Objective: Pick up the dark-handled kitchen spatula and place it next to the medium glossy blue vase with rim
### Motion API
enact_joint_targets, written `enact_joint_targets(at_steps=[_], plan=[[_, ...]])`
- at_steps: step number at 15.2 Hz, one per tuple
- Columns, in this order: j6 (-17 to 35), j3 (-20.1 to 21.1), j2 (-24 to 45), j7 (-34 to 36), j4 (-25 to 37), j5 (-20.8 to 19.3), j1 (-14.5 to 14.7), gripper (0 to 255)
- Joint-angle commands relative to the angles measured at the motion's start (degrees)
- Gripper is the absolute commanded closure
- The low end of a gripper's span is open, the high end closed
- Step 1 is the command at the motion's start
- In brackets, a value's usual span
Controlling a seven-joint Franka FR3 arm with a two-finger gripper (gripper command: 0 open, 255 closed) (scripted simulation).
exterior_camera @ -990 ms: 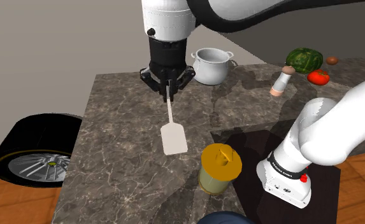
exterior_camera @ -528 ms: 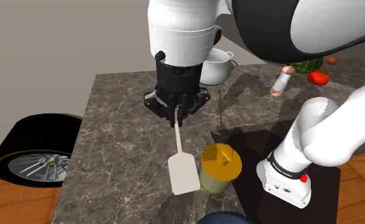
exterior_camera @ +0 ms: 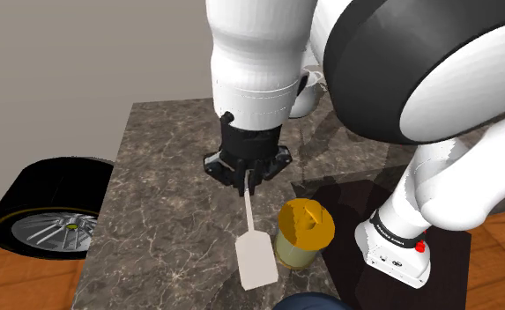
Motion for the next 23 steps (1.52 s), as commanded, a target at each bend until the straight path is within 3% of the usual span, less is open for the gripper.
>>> enact_joint_targets(at_steps=[1,23], plan=[[1.65,0.23,0.16,-0.01,-1.47,0.05,0.02,255],[19.3,4.18,4.74,1.89,-14.86,-0.24,-0.15,255]])
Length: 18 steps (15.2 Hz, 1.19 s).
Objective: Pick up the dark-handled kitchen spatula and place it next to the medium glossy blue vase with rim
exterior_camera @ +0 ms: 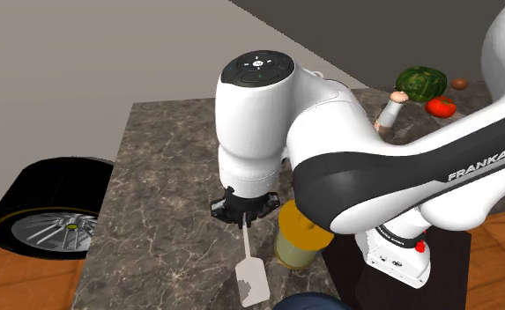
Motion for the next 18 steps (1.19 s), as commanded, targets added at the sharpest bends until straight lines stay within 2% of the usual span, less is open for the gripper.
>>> enact_joint_targets(at_steps=[1,10,18], plan=[[1.74,0.52,0.91,0.41,-0.88,-0.3,-0.16,255],[9.53,2.76,5.4,2.59,-4.69,-2.32,-1.15,255],[16.6,4.84,10.85,5.96,-7.22,-6.23,-2.65,255]])
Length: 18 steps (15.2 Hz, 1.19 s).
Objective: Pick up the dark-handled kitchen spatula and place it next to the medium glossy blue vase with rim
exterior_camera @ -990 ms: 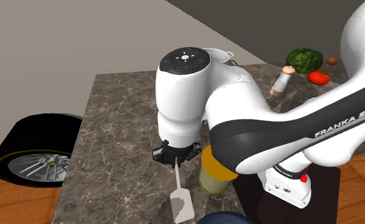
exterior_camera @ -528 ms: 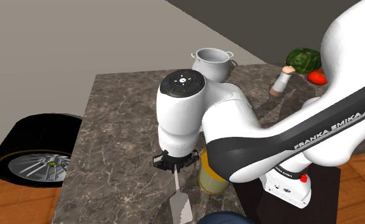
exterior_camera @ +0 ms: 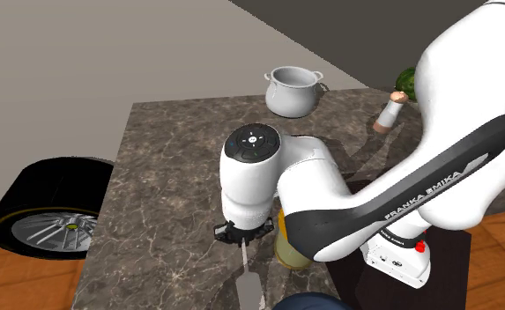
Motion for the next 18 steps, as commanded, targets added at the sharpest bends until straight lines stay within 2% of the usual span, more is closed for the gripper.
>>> enact_joint_targets(at_steps=[1,6,8,16,17,18], plan=[[1.86,0.57,1.76,1.21,-0.43,-1.51,-0.52,255],[6.16,1.55,6.09,4.73,-1.47,-6.02,-1.66,255],[8.38,1.81,8.74,7.22,-1.86,-9.3,-2.21,255],[8.37,1.73,8.74,7.21,-1.86,-9.29,-2.14,255],[8.37,1.73,8.74,7.21,-1.86,-9.29,-2.14,0],[8.37,1.73,8.74,7.21,-1.86,-9.29,-2.14,0]])
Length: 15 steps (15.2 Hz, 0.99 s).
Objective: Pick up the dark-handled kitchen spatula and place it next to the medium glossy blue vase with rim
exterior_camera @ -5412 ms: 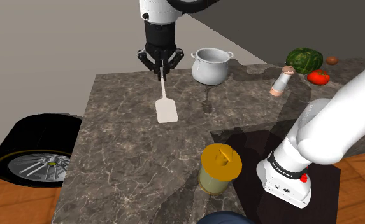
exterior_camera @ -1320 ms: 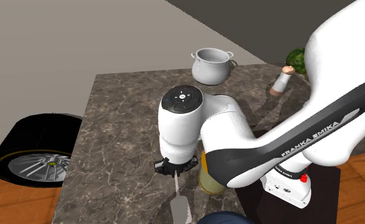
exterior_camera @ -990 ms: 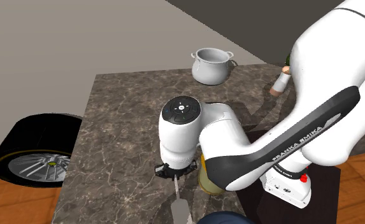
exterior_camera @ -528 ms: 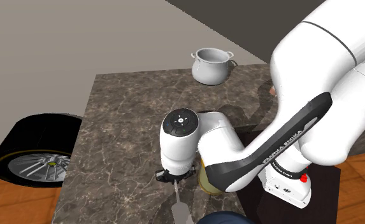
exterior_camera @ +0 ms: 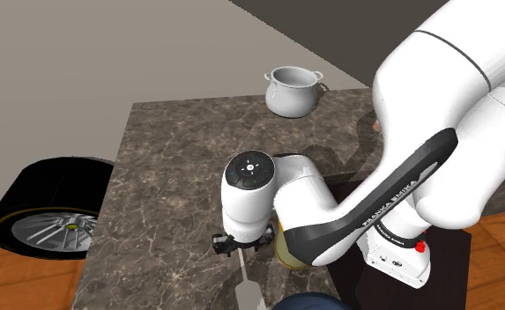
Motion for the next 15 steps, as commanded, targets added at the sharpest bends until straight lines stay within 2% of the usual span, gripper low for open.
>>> enact_joint_targets(at_steps=[1,4,6,8,15], plan=[[0.0,0.0,0.0,0.0,0.0,0.0,0.0,0],[0.0,0.0,0.0,0.0,0.0,0.0,0.0,0],[-4.14,-0.05,-4.73,-4.08,0.81,5.63,0.7,0],[-8.06,-0.87,-8.42,-6.7,1.89,9.17,1.71,0],[-8.06,-1.02,-8.4,-6.66,1.89,9.13,1.86,0]])
